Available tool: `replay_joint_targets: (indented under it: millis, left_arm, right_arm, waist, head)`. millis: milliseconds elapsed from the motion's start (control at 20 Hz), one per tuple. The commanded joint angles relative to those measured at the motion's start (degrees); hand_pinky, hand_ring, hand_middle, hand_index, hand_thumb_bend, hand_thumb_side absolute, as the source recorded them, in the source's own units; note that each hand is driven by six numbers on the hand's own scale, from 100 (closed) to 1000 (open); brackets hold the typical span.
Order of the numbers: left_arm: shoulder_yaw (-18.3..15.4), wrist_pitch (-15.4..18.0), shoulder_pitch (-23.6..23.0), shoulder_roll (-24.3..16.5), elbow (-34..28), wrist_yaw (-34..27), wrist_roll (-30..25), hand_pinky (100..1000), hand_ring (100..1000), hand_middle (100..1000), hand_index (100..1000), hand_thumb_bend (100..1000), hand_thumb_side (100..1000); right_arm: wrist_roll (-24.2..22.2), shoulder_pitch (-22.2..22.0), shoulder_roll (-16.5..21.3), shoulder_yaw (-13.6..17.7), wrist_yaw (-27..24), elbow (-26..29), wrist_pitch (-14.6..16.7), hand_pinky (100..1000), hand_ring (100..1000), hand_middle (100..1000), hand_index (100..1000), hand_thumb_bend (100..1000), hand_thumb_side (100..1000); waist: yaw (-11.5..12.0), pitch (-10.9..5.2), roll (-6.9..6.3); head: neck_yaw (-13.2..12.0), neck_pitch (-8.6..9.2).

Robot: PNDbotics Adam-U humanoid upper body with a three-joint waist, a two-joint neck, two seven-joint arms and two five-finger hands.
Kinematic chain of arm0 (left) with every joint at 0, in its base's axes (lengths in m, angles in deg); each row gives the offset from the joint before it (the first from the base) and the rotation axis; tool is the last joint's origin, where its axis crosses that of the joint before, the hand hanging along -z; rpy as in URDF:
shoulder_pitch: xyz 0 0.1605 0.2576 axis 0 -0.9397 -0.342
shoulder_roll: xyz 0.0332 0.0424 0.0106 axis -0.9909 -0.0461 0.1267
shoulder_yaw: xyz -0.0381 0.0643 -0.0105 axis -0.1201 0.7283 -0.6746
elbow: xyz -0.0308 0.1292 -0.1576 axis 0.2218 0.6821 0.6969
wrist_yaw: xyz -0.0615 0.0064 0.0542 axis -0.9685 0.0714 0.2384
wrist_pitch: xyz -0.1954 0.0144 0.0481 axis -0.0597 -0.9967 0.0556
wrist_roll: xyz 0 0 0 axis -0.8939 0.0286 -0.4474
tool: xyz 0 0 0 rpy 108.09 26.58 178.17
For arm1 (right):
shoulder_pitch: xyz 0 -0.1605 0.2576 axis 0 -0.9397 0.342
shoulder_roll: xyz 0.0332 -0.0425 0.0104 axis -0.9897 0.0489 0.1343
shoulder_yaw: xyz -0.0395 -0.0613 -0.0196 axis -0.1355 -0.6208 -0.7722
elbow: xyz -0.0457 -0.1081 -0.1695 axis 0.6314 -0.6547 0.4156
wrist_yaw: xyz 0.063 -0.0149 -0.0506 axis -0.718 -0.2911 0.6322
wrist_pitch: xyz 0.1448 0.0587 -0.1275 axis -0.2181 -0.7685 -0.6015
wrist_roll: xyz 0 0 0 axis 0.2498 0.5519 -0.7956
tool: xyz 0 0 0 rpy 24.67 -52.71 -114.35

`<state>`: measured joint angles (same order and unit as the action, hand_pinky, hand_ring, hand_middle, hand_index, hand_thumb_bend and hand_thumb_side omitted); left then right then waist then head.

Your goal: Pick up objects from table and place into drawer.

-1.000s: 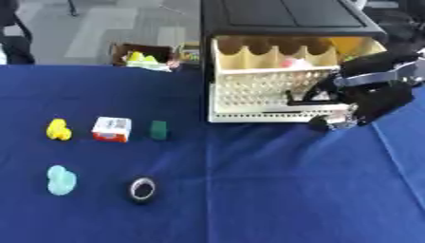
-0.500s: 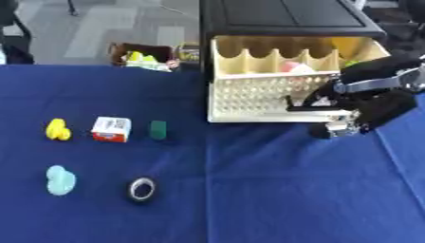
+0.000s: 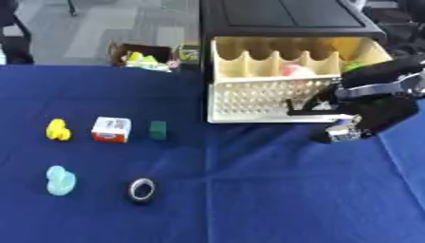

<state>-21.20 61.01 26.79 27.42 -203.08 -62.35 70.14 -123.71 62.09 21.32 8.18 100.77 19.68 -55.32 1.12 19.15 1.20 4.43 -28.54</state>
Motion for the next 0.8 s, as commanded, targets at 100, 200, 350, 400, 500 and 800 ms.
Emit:
replay_joint_targets:
  millis: [100, 200, 350, 400, 500, 800]
  left_arm:
    - [-0.39, 0.01, 0.82, -0.64, -1.09, -0.32, 0.12, 457, 464, 565, 816, 100, 883]
    - [-0.36, -0.02, 0.84, -0.61, -1.09, -0.34, 0.08, 457, 464, 565, 816, 100, 883]
    - [-0.33, -0.02, 0.87, -0.61, -1.09, -0.37, 0.04, 457, 465, 565, 816, 100, 883]
    - [-0.32, -0.03, 0.89, -0.6, -1.09, -0.4, 0.03, 457, 465, 565, 816, 100, 883]
    - [-0.34, -0.03, 0.88, -0.61, -1.09, -0.44, 0.04, 457, 465, 565, 816, 100, 883]
    - [-0.34, -0.05, 0.93, -0.62, -1.09, -0.51, 0.11, 457, 465, 566, 815, 100, 883]
  right_arm:
    - [-0.38, -0.32, 0.65, -0.93, -2.05, 2.7, 0.13, 155, 209, 176, 875, 331, 1000]
    - [-0.38, -0.45, 0.77, -1.01, -2.41, 3.17, -0.01, 154, 207, 175, 874, 328, 1000]
    - [-0.38, -0.63, 0.98, -1.03, -2.72, 3.64, -0.37, 154, 206, 176, 874, 327, 1000]
    - [-0.38, -0.72, 1.01, -1.03, -2.78, 3.67, -0.49, 152, 205, 175, 873, 326, 1000]
    - [-0.38, -0.91, 1.11, -1.06, -2.97, 3.76, -0.62, 153, 205, 175, 872, 327, 1000]
    - [-0.38, -1.29, 1.37, -1.01, -3.43, 4.58, -0.73, 152, 204, 174, 870, 322, 1000]
  waist:
    - [0.16, -0.93, -0.17]
    - [0.1, -0.92, -0.2]
    - [0.07, -0.95, -0.19]
    - [0.08, -0.96, -0.19]
    - [0.09, -0.97, -0.21]
    - [0.08, -0.99, -0.2]
  head:
    - [0.12, 0.8]
    - [0.14, 0.85]
    - [0.16, 0.9]
    - [0.17, 0.93]
    - [0.16, 0.95]
    - [0.17, 1.01]
